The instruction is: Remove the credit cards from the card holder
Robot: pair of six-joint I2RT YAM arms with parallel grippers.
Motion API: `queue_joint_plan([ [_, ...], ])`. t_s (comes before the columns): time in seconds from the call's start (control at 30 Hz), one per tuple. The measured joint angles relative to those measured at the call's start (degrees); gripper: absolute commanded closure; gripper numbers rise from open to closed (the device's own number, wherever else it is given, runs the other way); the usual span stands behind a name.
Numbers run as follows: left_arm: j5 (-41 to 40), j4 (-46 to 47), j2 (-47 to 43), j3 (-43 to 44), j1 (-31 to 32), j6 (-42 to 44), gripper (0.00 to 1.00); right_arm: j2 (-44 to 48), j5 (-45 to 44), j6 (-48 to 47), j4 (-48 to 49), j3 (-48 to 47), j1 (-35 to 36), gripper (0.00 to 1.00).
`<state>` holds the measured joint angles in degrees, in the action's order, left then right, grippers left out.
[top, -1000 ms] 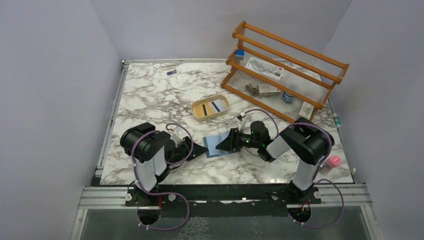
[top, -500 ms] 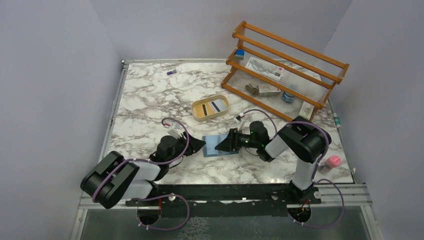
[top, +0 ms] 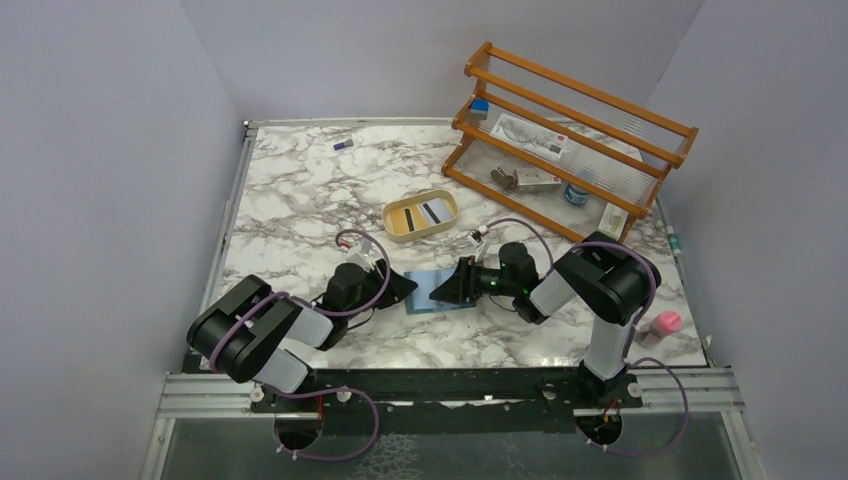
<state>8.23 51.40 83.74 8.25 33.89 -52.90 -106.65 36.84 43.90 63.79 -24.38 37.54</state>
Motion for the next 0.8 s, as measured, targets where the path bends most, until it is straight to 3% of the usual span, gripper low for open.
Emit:
queue_joint_plan([
  [0.43,4.3,19.1,11.7,-3.1,1.9,-6.4,0.61,0.0,0.0,0.0,0.0,0.0,0.0,0.43],
  [0.6,4.4,21.6,11.7,-5.2,1.9,-8.0,0.63,0.0,0.0,0.0,0.0,0.0,0.0,0.43],
  [0.8,4.3,21.6,11.7,-5.6,2.0,-8.1,0.74,-0.3,0.2,0.0,0.5,0.0,0.0,0.43],
])
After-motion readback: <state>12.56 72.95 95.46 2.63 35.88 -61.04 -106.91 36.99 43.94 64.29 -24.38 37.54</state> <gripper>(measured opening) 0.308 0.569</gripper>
